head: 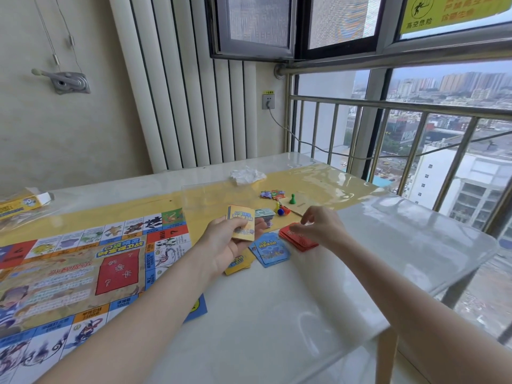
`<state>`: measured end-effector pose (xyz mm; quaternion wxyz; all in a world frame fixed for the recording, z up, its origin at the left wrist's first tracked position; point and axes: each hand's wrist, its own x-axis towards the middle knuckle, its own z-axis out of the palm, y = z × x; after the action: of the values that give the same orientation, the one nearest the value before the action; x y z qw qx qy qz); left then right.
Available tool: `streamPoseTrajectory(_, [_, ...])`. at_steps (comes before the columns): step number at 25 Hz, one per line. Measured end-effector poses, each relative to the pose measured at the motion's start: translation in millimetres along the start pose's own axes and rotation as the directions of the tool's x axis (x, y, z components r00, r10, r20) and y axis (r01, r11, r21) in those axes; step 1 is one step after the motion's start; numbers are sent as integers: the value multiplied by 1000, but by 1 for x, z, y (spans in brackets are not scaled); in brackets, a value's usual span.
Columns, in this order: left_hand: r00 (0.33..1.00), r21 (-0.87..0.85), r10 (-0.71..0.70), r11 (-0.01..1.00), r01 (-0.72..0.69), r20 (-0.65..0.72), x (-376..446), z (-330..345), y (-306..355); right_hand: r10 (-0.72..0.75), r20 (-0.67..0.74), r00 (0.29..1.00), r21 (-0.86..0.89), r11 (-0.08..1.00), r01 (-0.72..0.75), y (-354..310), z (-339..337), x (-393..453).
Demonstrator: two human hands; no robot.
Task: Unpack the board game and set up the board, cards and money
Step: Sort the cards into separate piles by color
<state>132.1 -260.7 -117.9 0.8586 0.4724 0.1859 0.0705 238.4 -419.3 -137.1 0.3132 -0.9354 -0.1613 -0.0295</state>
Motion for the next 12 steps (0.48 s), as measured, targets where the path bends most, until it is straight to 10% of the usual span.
streamPoseTrajectory(12, [999, -4, 34, 999, -34, -9, -4, -16, 9, -72, 26, 997, -401, 913, 76, -15, 9, -4])
